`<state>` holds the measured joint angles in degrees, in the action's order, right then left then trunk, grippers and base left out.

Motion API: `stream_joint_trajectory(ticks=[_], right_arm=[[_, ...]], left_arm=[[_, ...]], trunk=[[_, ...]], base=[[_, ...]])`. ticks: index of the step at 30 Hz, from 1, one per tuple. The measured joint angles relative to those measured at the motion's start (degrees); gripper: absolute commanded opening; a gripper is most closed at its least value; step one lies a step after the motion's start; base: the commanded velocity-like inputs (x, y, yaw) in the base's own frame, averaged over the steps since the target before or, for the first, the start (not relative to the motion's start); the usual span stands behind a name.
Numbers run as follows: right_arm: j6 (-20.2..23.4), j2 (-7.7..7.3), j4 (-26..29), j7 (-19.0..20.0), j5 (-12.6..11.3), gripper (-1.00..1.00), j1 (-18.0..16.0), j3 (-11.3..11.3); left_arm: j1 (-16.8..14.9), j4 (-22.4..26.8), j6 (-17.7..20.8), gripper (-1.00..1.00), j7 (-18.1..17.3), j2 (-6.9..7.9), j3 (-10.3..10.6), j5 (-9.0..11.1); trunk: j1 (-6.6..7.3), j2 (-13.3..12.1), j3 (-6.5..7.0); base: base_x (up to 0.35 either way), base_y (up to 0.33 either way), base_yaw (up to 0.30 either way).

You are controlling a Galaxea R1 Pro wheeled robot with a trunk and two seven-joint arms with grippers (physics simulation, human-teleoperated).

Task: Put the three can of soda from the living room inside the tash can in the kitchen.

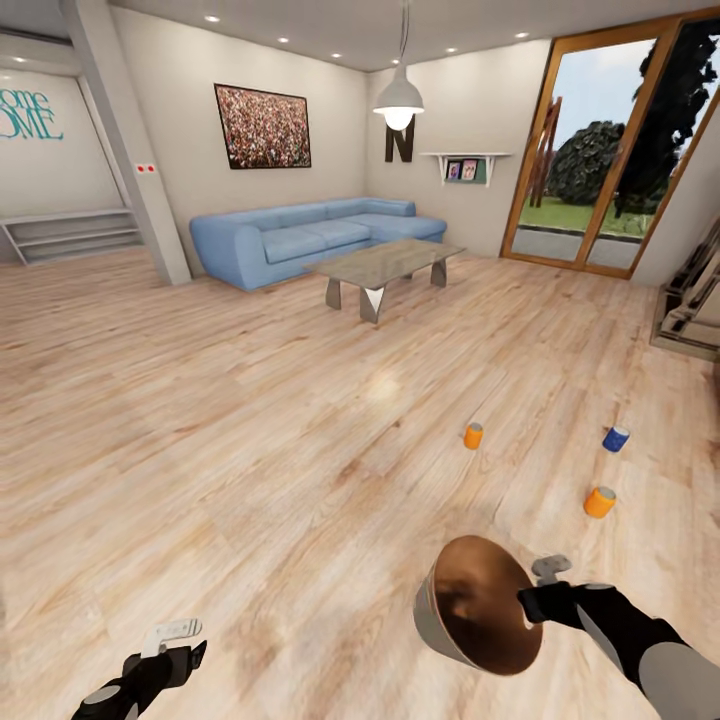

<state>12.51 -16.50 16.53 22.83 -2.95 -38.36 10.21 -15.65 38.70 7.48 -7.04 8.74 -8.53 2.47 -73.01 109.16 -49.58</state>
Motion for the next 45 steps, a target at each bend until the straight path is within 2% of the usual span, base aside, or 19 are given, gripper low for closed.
stream_joint_trajectory(ticks=[2, 3, 5, 6, 7, 10, 13, 18, 21, 28, 44, 45], right_arm=[[-0.34, -0.67, 1.15, 0.0, 0.88, -1.0, 1.03, -0.08], [-0.35, -0.9, 1.83, 0.12, 0.55, -1.0, 1.68, 0.42], [-0.52, -1.55, 4.28, 1.26, 0.69, -1.0, 3.63, -0.37], [-0.47, -1.66, 4.97, 1.51, 0.05, -1.0, 4.4, 0.08], [-0.7, -1.79, 5.57, 1.48, 0.43, -1.0, 5.05, -0.1], [-1.76, -2.04, 6.67, 1.44, 0.75, -1.0, 6.48, -0.4], [-4.65, -2.12, 7.06, 2.0, -0.18, -1.0, 7.72, -0.48], [-6.89, -2.14, 7.24, 1.96, -0.28, -1.0, 9.16, -0.58], [-7.45, -2.14, 7.27, 1.95, -0.33, -1.0, 9.44, -0.59], [-8.34, -2.02, 7.31, 1.97, -0.46, -1.0, 9.71, -0.69], [-9.19, -2.27, 7.65, 2.11, -0.56, -1.0, 10.2, -0.81], [-9.81, -2.29, 7.72, 2.16, -1.08, -1.0, 10.63, -1.51]], left_arm=[[0.01, -0.02, -0.02, 1.0, -0.01, -0.01, 0.0, 0.0], [-0.01, -0.04, -0.04, 1.0, -0.01, 0.0, 0.0, 0.0], [0.0, -0.12, -0.1, 1.0, -0.04, -0.02, 0.0, 0.0], [0.0, -0.26, -0.14, 1.0, -0.05, -0.02, 0.0, 0.01], [-0.02, -0.45, -0.17, 1.0, -0.05, -0.02, 0.0, 0.03], [-0.04, -1.07, -0.22, 1.0, -0.1, -0.03, 0.0, 0.13], [-0.07, -1.49, -0.3, 1.0, -0.09, -0.03, 0.01, 0.2], [-0.08, -1.7, -0.41, 1.0, -0.03, -0.03, -0.01, 0.31], [-0.09, -1.74, -0.62, 1.0, -0.01, -0.03, -0.01, 0.37], [-0.09, -2.27, -4.15, 1.0, 0.09, -0.03, -0.09, 0.17], [-0.09, -2.48, -4.66, 1.0, 0.1, -0.04, -0.09, 0.16], [-0.08, -2.47, -4.82, 1.0, 0.1, -0.03, -0.09, 0.17]], trunk=[[0.44, -0.8, 0.36], [0.65, -1.21, 0.53], [1.09, -2.01, 0.9], [1.31, -2.41, 1.07], [1.53, -2.81, 1.25], [2.19, -4.01, 1.8], [2.85, -5.22, 2.33], [3.95, -7.22, 3.23], [4.61, -8.43, 3.77], [6.15, -11.23, 5.03], [9.66, -17.65, 7.9], [9.88, -18.05, 8.08]], base=[[0.0, 0.0, 0.0], [0.0, 0.0, 0.0], [0.0, 0.0, 0.0], [0.0, 0.0, 0.0], [0.0, 0.0, 0.0], [0.0, 0.0, 0.0], [0.0, 0.0, 0.0], [0.0, 0.0, 0.0], [0.0, 0.0, 0.0], [0.0, 0.0, 0.0], [0.0, 0.0, 0.0], [0.0, 0.0, 0.0]])
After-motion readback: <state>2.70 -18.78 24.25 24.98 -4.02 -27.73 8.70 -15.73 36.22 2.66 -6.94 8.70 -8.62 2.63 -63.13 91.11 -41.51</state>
